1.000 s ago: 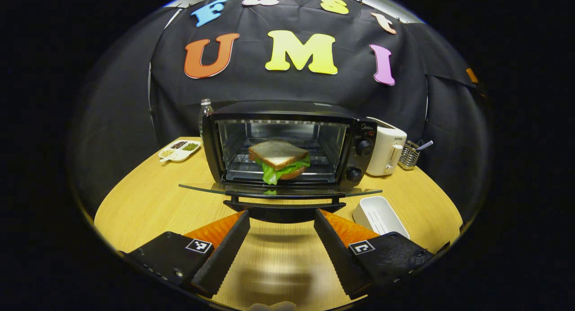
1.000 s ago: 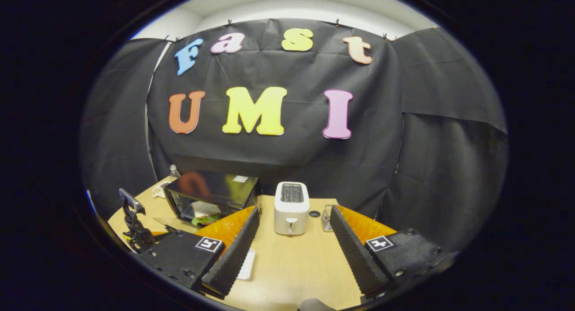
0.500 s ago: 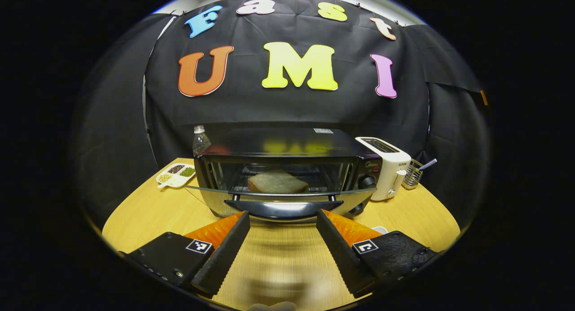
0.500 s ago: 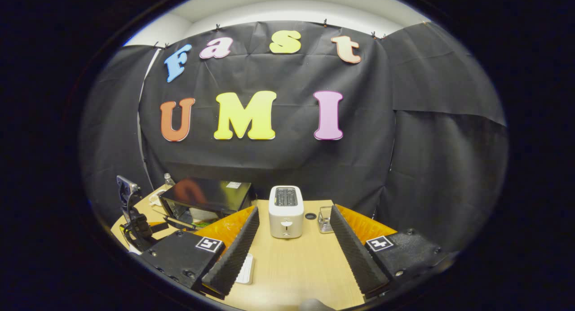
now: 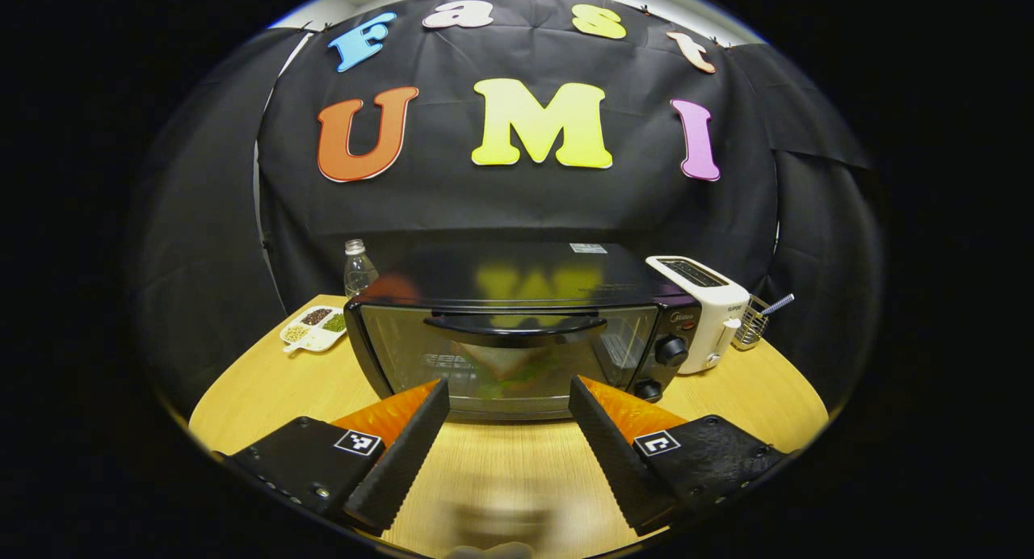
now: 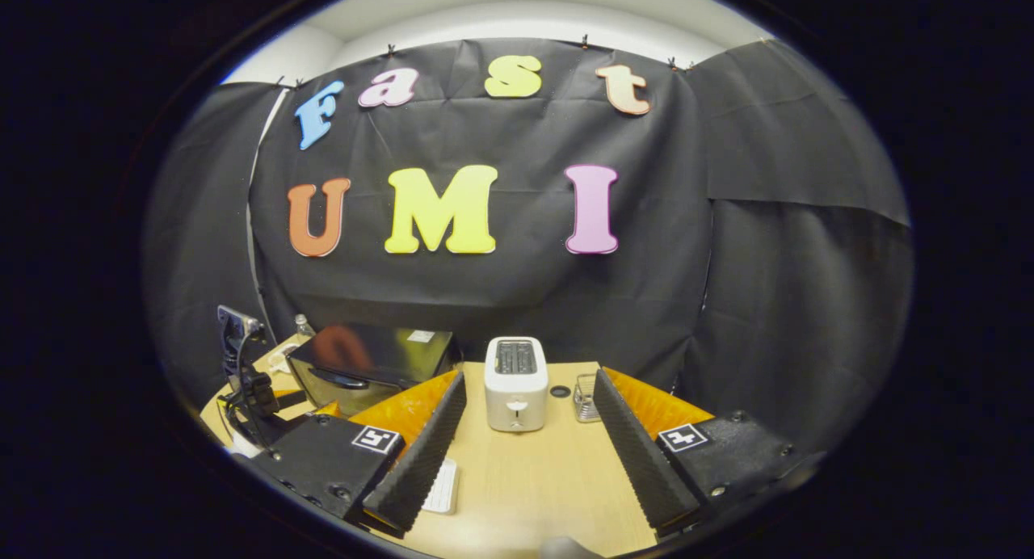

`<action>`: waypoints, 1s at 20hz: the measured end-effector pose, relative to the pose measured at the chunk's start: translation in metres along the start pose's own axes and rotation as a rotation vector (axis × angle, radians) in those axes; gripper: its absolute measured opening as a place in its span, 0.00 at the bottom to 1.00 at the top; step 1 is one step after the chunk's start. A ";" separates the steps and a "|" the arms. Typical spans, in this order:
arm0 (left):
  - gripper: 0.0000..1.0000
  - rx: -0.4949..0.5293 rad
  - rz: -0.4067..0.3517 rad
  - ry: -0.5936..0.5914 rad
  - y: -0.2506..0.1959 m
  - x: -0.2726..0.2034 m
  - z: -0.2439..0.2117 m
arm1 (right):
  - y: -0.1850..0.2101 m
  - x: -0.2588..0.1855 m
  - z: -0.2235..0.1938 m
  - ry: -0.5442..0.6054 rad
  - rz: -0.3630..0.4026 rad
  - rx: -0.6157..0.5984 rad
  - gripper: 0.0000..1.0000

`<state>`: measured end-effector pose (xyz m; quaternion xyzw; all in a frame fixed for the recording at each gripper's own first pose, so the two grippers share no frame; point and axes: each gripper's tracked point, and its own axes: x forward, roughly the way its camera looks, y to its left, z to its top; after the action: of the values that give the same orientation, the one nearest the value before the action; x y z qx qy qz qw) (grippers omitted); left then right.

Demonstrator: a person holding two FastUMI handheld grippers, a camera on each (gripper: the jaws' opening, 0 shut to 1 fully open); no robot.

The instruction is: Open the electric oven with the left hand, put the food in, and close the electric oven.

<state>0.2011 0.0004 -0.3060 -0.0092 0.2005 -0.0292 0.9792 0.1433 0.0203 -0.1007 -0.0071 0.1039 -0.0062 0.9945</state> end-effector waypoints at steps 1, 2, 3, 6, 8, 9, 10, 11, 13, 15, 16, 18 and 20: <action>0.98 -0.001 0.003 -0.002 0.001 -0.003 0.001 | 0.002 -0.001 0.002 -0.005 0.003 -0.001 1.00; 0.98 0.005 0.002 -0.005 -0.002 -0.009 0.003 | 0.005 -0.002 0.005 -0.010 0.011 0.000 1.00; 0.98 0.004 0.005 -0.018 0.000 -0.014 0.008 | 0.008 -0.003 0.007 -0.012 0.018 -0.001 1.00; 0.98 0.014 0.018 -0.048 0.005 -0.041 0.027 | 0.017 -0.009 0.018 -0.038 0.038 0.007 1.00; 0.98 0.023 0.025 -0.091 0.009 -0.063 0.048 | 0.020 -0.013 0.024 -0.054 0.046 0.008 1.00; 0.98 0.027 0.024 -0.112 0.011 -0.075 0.058 | 0.021 -0.017 0.029 -0.063 0.048 0.008 1.00; 0.98 0.033 0.026 -0.136 0.013 -0.089 0.070 | 0.022 -0.020 0.033 -0.074 0.053 0.012 1.00; 0.98 0.041 0.030 -0.160 0.016 -0.103 0.083 | 0.025 -0.024 0.039 -0.084 0.058 0.017 1.00; 0.97 0.047 0.037 -0.223 0.020 -0.132 0.110 | 0.026 -0.031 0.044 -0.100 0.064 0.020 1.00; 0.97 0.031 0.039 -0.268 0.023 -0.162 0.132 | 0.029 -0.039 0.052 -0.119 0.070 0.030 0.92; 0.97 0.021 0.040 -0.290 0.023 -0.176 0.143 | 0.032 -0.043 0.053 -0.127 0.074 0.038 1.00; 0.97 0.008 0.049 -0.336 0.031 -0.203 0.166 | 0.036 -0.052 0.059 -0.139 0.080 0.048 1.00; 0.97 0.001 0.050 -0.367 0.031 -0.226 0.182 | 0.041 -0.061 0.067 -0.160 0.082 0.048 0.91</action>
<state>0.0664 0.0467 -0.0512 -0.0090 0.0186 -0.0026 0.9998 0.0983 0.0634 -0.0233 0.0208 0.0241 0.0327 0.9990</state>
